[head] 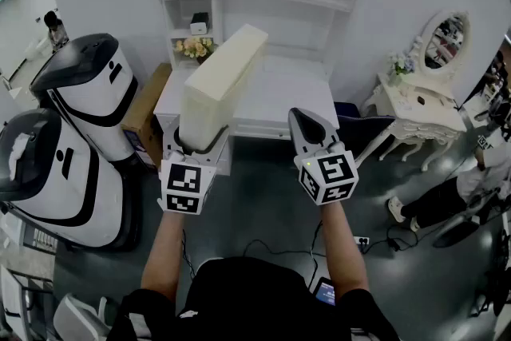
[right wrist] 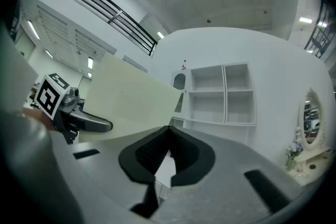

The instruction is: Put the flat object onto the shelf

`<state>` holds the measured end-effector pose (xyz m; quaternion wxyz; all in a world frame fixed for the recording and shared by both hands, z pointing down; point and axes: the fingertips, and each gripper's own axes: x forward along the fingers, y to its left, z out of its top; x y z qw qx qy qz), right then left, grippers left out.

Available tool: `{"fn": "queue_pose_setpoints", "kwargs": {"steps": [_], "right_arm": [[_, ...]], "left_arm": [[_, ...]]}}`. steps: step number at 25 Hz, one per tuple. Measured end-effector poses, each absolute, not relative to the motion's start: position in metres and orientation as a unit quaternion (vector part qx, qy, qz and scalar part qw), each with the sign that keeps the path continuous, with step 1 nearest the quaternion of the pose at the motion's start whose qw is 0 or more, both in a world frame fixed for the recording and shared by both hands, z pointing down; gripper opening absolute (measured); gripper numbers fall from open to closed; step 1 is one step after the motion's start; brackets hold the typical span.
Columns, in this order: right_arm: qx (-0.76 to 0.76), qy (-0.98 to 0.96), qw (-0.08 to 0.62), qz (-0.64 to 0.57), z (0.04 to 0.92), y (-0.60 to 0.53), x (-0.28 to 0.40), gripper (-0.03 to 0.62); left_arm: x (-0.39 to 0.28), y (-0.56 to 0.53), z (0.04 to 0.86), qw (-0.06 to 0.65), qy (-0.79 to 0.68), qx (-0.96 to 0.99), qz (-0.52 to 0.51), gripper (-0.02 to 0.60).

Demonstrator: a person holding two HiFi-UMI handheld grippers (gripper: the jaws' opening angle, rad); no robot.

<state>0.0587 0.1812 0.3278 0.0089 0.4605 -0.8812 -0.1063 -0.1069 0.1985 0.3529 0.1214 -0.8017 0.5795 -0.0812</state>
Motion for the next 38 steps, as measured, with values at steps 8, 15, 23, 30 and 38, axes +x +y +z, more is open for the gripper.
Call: {"fn": "queue_pose_setpoints", "kwargs": {"steps": [8,15,23,30,38], "right_arm": [[0.46,-0.883,0.002,-0.091,0.336,0.176,0.07,-0.012],[0.452,-0.887,0.018,-0.087,0.346,0.172,0.079,-0.012],[0.449,-0.889,0.024,-0.09,0.348,0.166,0.084,-0.012],[0.446,-0.89,0.032,-0.088,0.356,0.146,0.085,-0.012],[0.45,-0.888,0.028,-0.088,0.357,0.105,0.087,-0.012]], "left_arm": [[-0.097,0.196,0.356,0.118,0.578,-0.803,-0.08,0.311],[-0.084,0.193,0.36,0.115,0.578,-0.803,-0.084,0.311],[-0.078,0.186,0.358,0.117,0.578,-0.803,-0.086,0.311],[-0.079,0.166,0.361,0.115,0.581,-0.801,-0.086,0.311],[-0.078,0.122,0.365,0.106,0.584,-0.8,-0.087,0.311]]}}
